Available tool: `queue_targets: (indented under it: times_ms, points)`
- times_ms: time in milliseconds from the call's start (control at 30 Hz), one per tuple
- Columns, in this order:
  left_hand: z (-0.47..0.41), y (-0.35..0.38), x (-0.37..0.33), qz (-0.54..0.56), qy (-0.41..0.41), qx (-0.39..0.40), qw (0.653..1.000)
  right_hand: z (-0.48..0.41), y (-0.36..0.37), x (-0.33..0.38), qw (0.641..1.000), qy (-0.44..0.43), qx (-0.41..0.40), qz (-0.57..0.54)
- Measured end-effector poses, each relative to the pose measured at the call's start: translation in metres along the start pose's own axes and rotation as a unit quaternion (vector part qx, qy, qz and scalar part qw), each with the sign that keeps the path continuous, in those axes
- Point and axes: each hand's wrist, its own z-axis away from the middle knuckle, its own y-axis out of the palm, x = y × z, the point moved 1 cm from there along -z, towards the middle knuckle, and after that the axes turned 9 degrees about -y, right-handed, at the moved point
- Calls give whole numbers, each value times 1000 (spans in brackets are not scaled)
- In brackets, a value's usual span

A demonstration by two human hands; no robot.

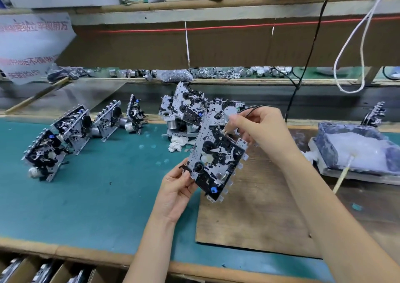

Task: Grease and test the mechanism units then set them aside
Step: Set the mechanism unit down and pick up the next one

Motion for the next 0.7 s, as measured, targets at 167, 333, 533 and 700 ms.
queue_targets:
  times_ms: [167,333,533,700]
  points:
    - [-1,-1,1,-11,-3,-9,1000,-2,2,2,1000,-14,8,21]
    - [-1,-2,0,-15,-3,-10,1000,-4,2,1,1000,-9,7,22]
    - [-1,-3,0,-4,-9,-9,1000,-5,2,-1,999,34,11,-3]
    - [-2,-3,1,2,-8,-16,1000,-5,6,-3,999,34,-1,-25]
